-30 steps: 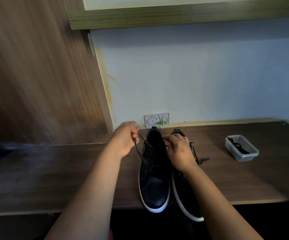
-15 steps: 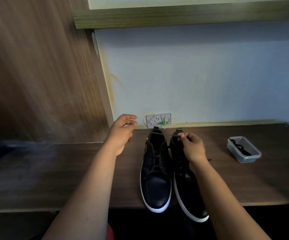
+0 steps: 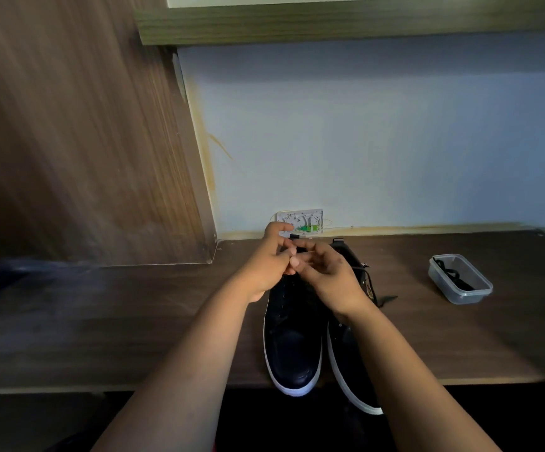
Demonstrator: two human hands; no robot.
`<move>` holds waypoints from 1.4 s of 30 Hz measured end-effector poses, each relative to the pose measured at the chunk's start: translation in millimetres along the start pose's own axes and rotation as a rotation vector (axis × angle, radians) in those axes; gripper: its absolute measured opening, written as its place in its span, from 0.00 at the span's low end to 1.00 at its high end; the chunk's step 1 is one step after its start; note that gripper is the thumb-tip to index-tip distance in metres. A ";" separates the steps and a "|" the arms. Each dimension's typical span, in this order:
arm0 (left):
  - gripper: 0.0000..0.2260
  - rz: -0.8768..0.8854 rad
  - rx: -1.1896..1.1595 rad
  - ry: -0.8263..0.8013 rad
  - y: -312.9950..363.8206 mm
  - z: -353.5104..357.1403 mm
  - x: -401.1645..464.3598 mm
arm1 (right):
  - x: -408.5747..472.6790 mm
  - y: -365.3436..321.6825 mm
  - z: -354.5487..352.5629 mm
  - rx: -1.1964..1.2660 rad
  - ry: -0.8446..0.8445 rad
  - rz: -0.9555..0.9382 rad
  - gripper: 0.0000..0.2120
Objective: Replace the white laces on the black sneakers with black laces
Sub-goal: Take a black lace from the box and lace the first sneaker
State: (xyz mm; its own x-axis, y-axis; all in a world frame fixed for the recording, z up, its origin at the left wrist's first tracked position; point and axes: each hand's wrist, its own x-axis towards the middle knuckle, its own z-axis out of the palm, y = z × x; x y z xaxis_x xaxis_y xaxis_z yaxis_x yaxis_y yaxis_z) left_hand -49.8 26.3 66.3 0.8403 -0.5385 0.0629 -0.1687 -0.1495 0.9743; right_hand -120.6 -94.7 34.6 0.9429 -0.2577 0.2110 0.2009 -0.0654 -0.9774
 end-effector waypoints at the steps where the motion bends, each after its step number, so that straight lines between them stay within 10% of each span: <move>1: 0.18 0.004 0.004 0.005 -0.7 2.0 -0.2 | -1.1 -0.8 1.7 0.016 0.007 -0.001 0.12; 8: 0.06 0.014 0.043 0.033 -10.5 -14.9 6.9 | 7.4 5.4 -24.9 -0.195 0.197 0.014 0.08; 31: 0.17 -0.421 -0.283 0.015 -15.2 -11.7 6.5 | -1.5 16.2 -9.9 -0.469 0.106 -0.184 0.12; 37: 0.21 -0.267 0.702 0.238 -42.3 -3.3 15.3 | -1.6 29.6 -3.5 -0.744 0.249 -0.201 0.05; 42: 0.15 -0.304 0.632 0.164 -44.3 4.3 16.3 | -3.2 38.1 1.7 -0.938 0.290 -0.193 0.03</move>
State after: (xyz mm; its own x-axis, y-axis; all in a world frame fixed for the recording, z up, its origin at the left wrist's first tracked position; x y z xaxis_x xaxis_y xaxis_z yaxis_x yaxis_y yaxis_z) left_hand -30.8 20.6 23.2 0.9558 -0.2724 -0.1107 -0.1393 -0.7511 0.6453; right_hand -115.5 -94.7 -3.3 0.7895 -0.3796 0.4822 -0.0650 -0.8330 -0.5495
